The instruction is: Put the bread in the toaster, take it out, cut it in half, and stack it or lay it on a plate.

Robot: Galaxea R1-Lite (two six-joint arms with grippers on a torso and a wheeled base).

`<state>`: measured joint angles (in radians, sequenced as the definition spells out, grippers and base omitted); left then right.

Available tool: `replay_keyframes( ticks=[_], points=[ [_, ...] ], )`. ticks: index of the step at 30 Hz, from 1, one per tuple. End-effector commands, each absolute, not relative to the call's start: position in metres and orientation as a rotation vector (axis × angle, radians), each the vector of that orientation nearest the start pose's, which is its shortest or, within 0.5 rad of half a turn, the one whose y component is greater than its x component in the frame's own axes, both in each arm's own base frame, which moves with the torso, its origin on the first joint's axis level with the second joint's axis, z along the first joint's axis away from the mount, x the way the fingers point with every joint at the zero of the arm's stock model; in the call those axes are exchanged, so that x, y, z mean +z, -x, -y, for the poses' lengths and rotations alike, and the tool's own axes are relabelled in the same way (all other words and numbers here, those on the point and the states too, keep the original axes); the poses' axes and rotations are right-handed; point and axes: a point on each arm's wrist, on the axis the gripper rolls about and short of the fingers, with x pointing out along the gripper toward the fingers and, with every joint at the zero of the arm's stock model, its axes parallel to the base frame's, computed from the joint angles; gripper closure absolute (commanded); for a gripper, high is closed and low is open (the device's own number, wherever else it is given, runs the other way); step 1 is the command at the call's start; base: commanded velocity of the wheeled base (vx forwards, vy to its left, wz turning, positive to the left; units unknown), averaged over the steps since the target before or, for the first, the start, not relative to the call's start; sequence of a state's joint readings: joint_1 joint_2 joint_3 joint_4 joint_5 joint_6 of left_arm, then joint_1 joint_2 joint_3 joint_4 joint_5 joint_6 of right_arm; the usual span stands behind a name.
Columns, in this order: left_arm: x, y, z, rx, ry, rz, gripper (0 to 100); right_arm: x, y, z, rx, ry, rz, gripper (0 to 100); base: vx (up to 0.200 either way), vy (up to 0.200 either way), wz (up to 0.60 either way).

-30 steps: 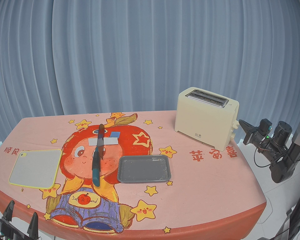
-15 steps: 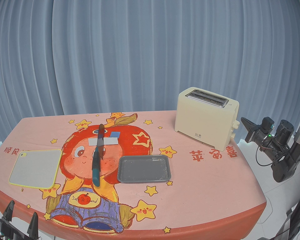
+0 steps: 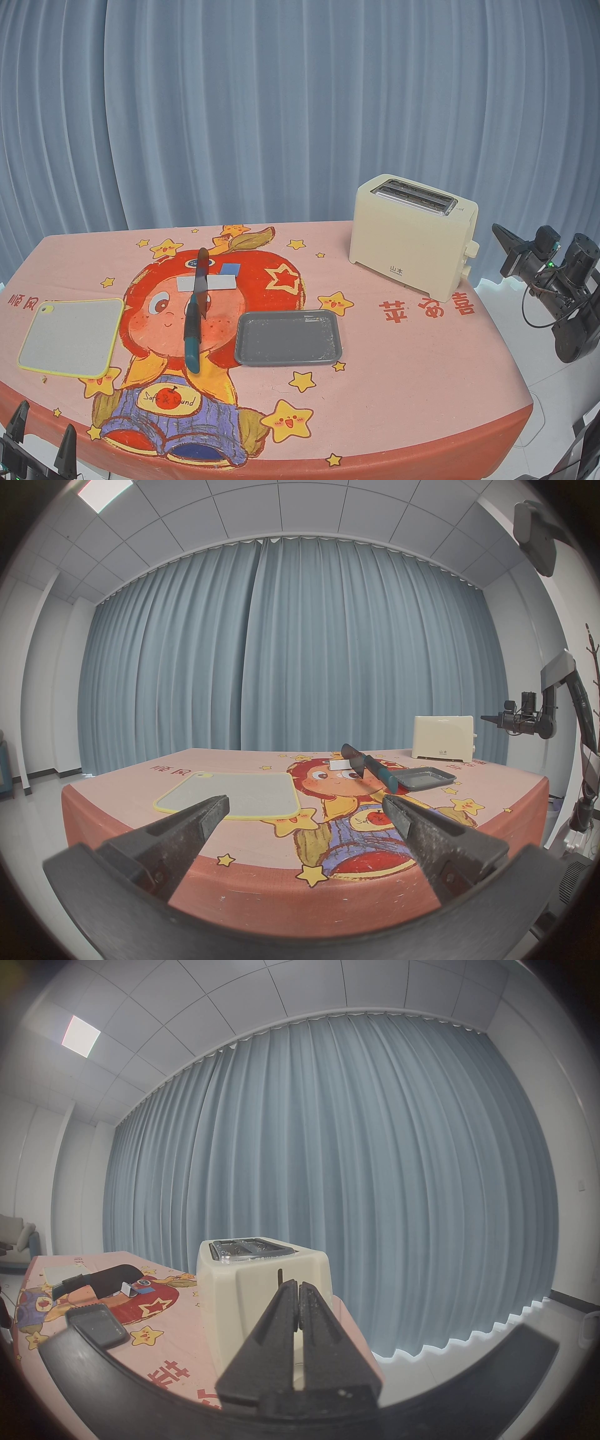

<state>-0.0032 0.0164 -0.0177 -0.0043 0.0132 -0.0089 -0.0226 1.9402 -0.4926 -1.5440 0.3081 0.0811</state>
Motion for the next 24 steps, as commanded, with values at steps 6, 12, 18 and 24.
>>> replay_keyframes(
  ticks=[6, 12, 18, 24],
  points=[
    [0.076, 0.022, 0.000, 0.011, 0.009, -0.012, 0, 0.140, -0.298, 0.001, 0.287, -0.057, 0.128, 100, 0.000, 0.000, 0.00],
    [0.076, 0.022, 0.000, 0.011, 0.009, -0.012, 0, 0.139, -0.298, 0.000, 0.292, -0.058, 0.126, 100, 0.000, 0.000, 0.00],
    [0.076, 0.022, 0.000, 0.011, 0.009, -0.012, 0, 0.143, -0.297, -0.003, 0.300, -0.064, 0.139, 100, 0.000, 0.000, 0.00],
    [0.076, 0.022, 0.000, 0.009, 0.009, -0.012, 0, 0.144, -0.295, -0.002, 0.297, -0.080, 0.138, 100, 0.000, 0.000, 0.00]
  ],
)
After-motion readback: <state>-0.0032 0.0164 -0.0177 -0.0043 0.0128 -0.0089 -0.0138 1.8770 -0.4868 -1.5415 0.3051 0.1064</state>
